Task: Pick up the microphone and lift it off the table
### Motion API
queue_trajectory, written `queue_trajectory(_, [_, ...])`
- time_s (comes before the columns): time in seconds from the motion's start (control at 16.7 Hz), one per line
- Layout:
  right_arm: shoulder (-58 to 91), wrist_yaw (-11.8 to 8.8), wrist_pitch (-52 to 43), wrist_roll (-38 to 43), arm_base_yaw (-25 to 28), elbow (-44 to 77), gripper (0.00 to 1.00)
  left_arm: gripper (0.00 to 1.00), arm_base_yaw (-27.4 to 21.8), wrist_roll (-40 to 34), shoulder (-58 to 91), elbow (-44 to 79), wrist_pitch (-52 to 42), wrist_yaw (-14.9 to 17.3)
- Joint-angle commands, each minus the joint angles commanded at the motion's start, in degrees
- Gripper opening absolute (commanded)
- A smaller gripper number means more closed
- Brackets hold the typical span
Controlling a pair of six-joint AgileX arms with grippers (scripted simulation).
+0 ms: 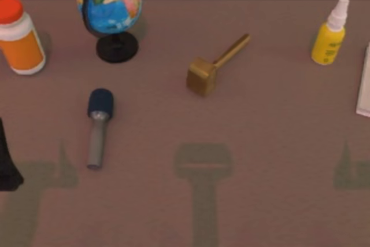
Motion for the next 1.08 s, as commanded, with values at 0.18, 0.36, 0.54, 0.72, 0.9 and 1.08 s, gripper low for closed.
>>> queue_trajectory(0.18, [0.0, 0.0, 0.0, 0.0, 0.0, 0.0, 1.00, 1.00, -0.2, -0.1, 0.6, 0.5, -0.4, 0.0])
queue_trajectory(0.36, [0.0, 0.0, 0.0, 0.0, 0.0, 0.0, 1.00, 1.00, -1.3, -1.2, 6.0, 5.1, -3.5, 0.3])
queue_trajectory(0.54, [0.0, 0.0, 0.0, 0.0, 0.0, 0.0, 1.00, 1.00, -3.3, -3.0, 17.0, 13.2, -9.1, 0.5])
queue_trajectory(0.72, [0.0, 0.0, 0.0, 0.0, 0.0, 0.0, 1.00, 1.00, -5.6, -5.2, 33.2, 23.0, -16.3, 0.7])
queue_trajectory(0.9, [0.0, 0.0, 0.0, 0.0, 0.0, 0.0, 1.00, 1.00, -8.2, -7.5, 51.3, 33.3, -24.3, 1.0])
queue_trajectory(1.08, [0.0, 0.0, 0.0, 0.0, 0.0, 0.0, 1.00, 1.00, -10.9, -9.9, 67.5, 43.4, -32.2, 1.4])
